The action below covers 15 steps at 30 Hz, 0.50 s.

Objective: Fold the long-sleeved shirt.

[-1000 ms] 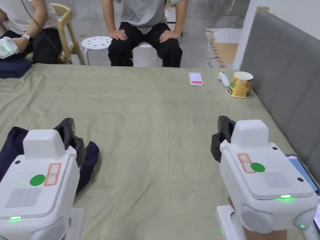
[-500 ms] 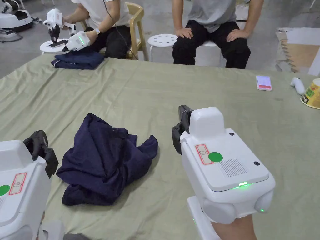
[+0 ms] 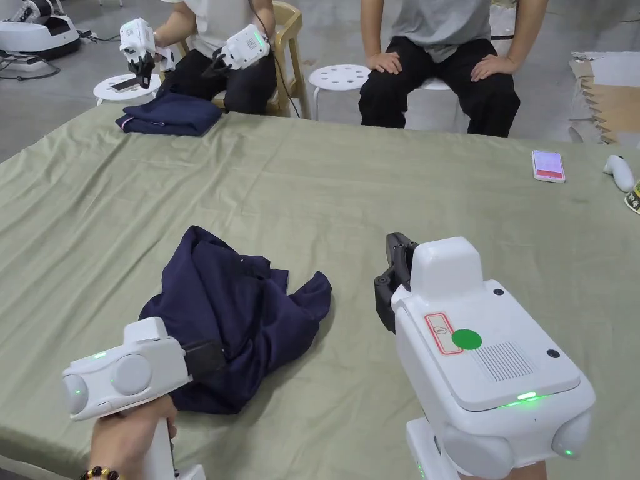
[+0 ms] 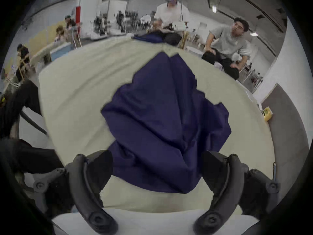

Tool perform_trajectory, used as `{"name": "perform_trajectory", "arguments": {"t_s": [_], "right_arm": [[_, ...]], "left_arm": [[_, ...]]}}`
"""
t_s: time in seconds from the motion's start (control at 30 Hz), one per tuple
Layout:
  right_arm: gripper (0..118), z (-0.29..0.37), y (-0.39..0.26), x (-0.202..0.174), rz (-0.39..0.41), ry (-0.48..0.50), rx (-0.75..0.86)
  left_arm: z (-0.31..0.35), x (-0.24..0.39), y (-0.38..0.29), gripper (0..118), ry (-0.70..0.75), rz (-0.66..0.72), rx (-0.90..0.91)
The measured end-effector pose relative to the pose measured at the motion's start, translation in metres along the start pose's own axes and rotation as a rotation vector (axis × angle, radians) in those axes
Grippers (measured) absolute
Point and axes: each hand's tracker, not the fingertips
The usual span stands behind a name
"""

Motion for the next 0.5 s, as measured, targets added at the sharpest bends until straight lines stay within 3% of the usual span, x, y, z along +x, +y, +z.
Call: {"name": "perform_trajectory", "arguments": {"t_s": [0.07, 0.1, 0.13, 0.17, 0.2, 0.4, 0.5], "right_arm": [[0, 0.0, -0.001, 0.0, 0.0, -0.003, -0.007], [0, 0.0, -0.001, 0.0, 0.0, -0.002, -0.009], [0, 0.001, 0.0, 0.0, 0.002, -0.001, -0.009], [0, 0.002, 0.0, 0.0, 0.004, 0.0, -0.008], [0, 0.005, 0.001, 0.0, 0.008, 0.001, -0.004], [0, 0.013, 0.004, 0.0, 0.014, 0.007, 0.033], [0, 0.017, 0.007, 0.001, 0.013, 0.005, 0.044]], "left_arm": [[-0.019, 0.008, -0.001, 99, 0.036, -0.034, -0.045], [-0.028, 0.012, 0.0, 93, 0.079, -0.085, -0.067], [-0.032, 0.015, -0.001, 63, 0.116, -0.123, -0.069], [-0.037, 0.017, -0.001, 25, 0.165, -0.153, -0.066], [-0.04, 0.017, -0.004, 10, 0.181, -0.169, -0.052], [-0.015, 0.011, 0.005, 10, 0.137, -0.132, 0.0], [0.017, 0.014, 0.014, 10, 0.048, -0.088, 0.078]]}}
